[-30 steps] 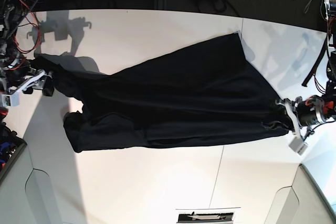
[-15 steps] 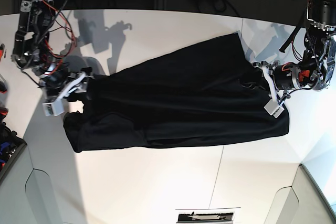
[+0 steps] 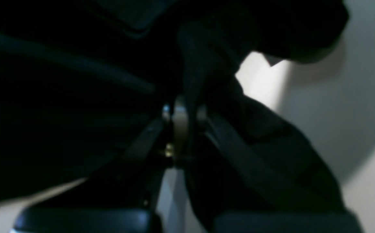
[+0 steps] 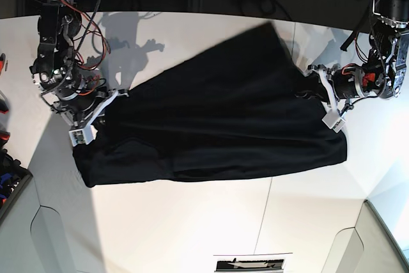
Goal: Layout the t-shirt on the table in an organized manner, then fold the t-shirt properly
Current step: 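Lift and swing the stretched shirt, laying it flat on the table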
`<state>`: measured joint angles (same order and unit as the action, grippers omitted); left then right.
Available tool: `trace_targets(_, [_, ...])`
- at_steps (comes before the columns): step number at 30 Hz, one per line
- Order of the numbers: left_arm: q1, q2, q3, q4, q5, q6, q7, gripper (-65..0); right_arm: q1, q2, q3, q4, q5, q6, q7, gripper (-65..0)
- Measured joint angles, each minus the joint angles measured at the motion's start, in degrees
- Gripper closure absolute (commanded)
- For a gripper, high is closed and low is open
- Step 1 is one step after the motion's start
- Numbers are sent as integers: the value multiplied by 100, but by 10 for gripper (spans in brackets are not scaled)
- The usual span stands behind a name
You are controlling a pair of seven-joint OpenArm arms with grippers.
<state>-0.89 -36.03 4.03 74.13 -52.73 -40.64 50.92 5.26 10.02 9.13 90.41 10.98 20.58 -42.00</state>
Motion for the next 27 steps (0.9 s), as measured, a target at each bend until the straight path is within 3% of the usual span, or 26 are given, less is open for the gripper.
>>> trace_targets(6, [7, -164, -2, -35, 529, -15, -442, -91, 46, 269, 693, 0, 671, 4, -439, 0])
trace_targets(10, [7, -190, -4, -129, 577, -26, -546, -91, 44, 350, 1147, 2, 1095, 229, -656, 0])
trace_targets(16, [-42, -190, -15, -424, 1248, -107, -1370, -91, -205, 625, 1902, 2, 1331, 236, -699, 0])
trace_targets(21, [-107, -190, -24, -470, 1335, -105, -1392, -91, -466, 807, 2459, 0, 1825, 234, -717, 0])
trace_targets(22, [-140, -188, -22, -476, 1360, -105, -1386, -91, -481, 807, 2527, 0, 1976, 232, -719, -45])
trace_targets(25, [-273, -188, -15, -487, 1475, -72, -1307, -91, -483, 807, 2557, 2, 2072, 223, -708, -321])
trace_targets(27, [-354, -195, -13, -494, 1508, -28, -1250, -91, -481, 807, 2559, 2, 2070, 219, -693, -418])
